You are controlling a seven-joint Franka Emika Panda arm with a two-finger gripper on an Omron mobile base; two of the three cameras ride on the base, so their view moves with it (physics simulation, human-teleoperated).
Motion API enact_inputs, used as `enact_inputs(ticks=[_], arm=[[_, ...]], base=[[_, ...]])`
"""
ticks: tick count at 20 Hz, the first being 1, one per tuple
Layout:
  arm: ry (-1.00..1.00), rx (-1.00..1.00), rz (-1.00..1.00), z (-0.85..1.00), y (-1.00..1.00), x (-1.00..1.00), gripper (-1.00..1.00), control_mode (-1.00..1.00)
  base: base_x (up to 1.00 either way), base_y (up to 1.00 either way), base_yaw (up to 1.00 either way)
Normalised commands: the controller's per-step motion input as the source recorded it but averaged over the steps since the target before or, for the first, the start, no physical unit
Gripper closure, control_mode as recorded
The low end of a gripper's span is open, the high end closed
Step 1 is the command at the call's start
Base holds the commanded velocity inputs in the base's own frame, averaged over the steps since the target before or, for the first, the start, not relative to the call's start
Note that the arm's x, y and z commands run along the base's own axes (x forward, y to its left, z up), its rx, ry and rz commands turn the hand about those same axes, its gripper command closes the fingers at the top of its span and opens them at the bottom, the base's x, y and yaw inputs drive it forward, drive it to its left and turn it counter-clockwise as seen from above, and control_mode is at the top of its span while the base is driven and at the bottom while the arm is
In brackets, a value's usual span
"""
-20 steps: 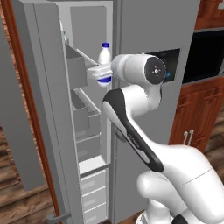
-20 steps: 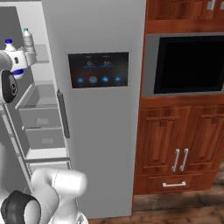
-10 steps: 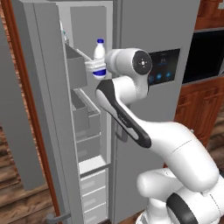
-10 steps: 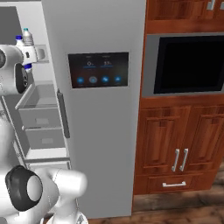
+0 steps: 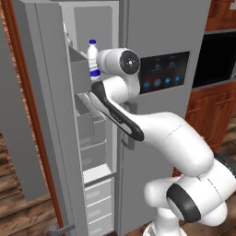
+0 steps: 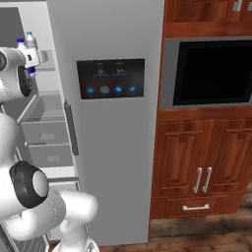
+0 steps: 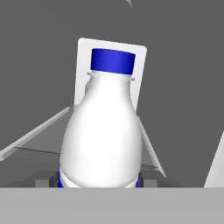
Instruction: Take the bottled waters from the counter and place them in the freezer to freeze. Close the freezer door after placing the bottles.
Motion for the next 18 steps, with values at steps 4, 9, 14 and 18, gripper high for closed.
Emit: enact_inputs(ticks=[4, 9, 14, 18], arm=[[0.00, 0.00, -0.02, 0.00, 0.12, 0.40, 1.00, -1.00], [0.00, 0.00, -0.02, 0.00, 0.08, 0.28, 1.00, -1.00], [0.00, 0.00, -0.02, 0.00, 0.00, 0.29, 1.00, -1.00], [0.00, 0.00, -0.01, 0.00, 0.02, 0.40, 1.00, -1.00]], base=[[0.00, 0.00, 0.00], [0.00, 0.00, 0.00], [0.00, 0.00, 0.00], [0.00, 0.00, 0.00]])
